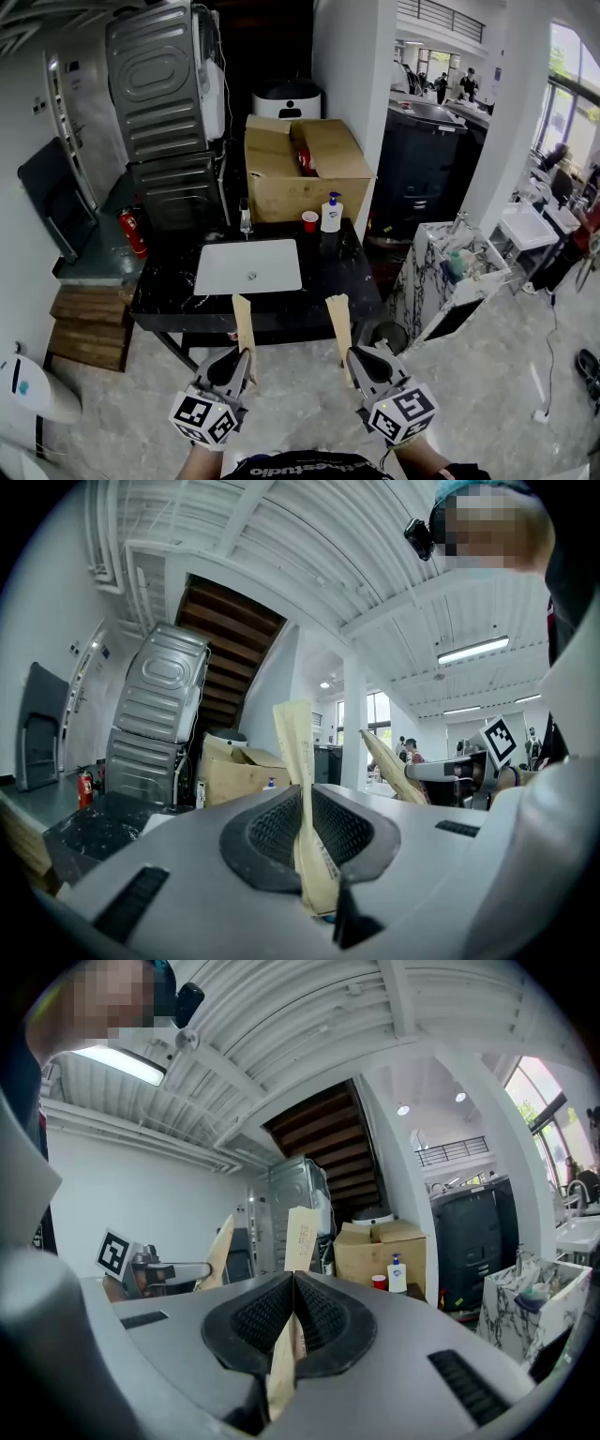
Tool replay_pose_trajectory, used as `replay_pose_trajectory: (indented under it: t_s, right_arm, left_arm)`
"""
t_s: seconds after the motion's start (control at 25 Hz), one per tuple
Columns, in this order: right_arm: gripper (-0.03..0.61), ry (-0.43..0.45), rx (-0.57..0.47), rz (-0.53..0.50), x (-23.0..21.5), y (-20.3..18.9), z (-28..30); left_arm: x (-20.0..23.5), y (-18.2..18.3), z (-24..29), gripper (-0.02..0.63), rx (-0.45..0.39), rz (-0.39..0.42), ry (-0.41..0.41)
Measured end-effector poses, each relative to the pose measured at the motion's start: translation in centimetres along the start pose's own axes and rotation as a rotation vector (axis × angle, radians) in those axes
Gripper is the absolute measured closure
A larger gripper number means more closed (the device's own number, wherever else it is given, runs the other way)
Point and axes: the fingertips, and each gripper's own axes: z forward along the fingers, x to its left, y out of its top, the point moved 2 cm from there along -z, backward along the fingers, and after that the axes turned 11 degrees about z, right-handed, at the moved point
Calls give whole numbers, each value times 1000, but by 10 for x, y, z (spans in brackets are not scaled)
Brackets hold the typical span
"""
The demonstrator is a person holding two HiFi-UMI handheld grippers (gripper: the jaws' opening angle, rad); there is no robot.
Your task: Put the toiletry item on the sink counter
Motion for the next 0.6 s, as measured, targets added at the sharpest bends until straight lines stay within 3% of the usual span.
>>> replay_pose_trajectory:
  t_s: [0.6]
  right_arm:
    - [537,-1,-2,38,-58,3,-31]
  left_arm:
    - [-31,13,40,571,-2,46,34]
